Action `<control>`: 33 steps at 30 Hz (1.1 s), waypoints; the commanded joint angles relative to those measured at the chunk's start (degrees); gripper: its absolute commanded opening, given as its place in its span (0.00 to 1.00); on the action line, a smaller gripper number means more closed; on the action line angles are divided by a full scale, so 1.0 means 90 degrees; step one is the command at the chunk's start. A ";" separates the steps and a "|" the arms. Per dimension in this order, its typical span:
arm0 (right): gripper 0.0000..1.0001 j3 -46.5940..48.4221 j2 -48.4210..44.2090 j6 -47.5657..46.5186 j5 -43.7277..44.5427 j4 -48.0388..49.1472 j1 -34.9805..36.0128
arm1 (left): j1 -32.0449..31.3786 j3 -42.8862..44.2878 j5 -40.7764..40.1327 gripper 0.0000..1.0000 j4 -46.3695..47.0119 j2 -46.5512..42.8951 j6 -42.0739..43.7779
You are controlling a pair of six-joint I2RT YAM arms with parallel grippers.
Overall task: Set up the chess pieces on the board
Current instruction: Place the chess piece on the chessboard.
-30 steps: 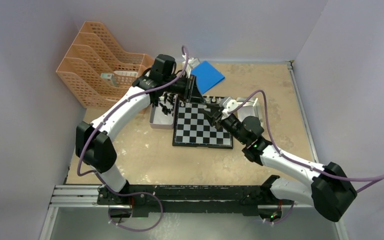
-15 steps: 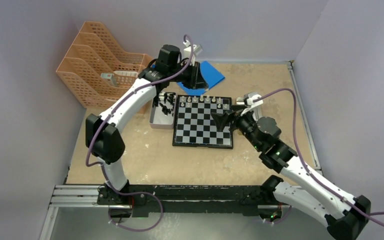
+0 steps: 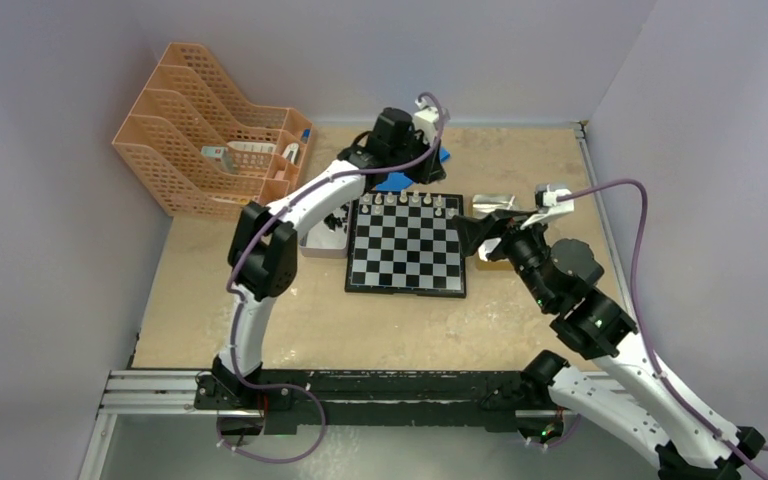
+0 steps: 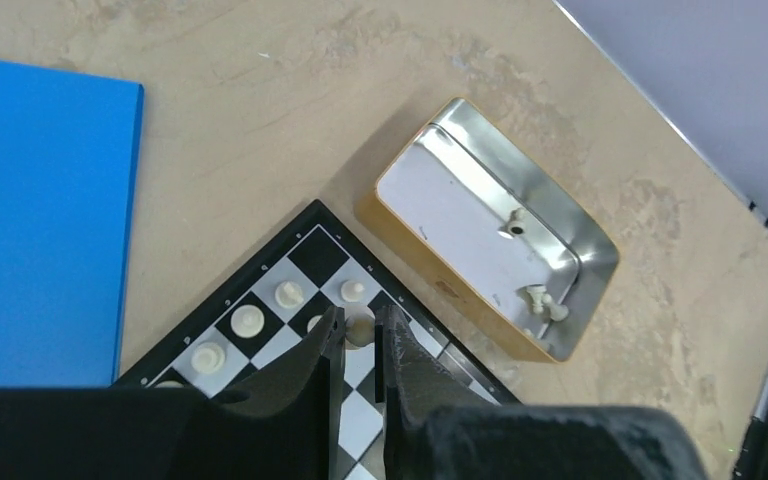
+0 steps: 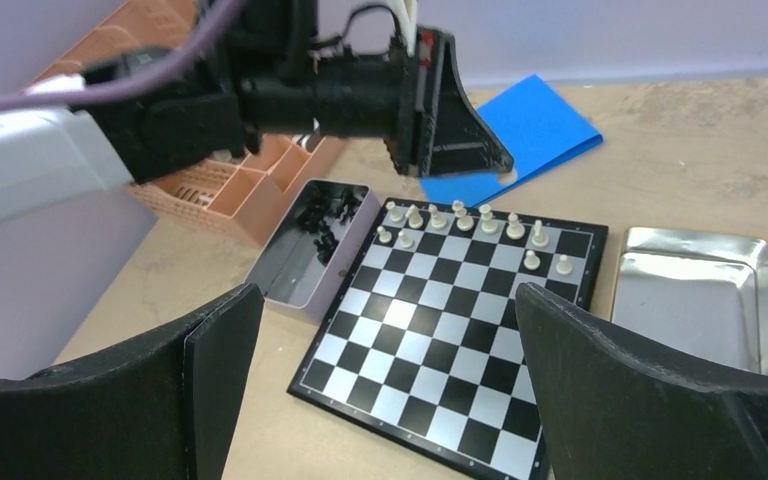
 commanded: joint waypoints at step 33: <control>0.99 0.0355 -0.0920 -0.0034 0.0893 -0.0147 0.0030 | -0.0475 0.0317 -0.0290 0.03 0.2247 0.1726 0.1089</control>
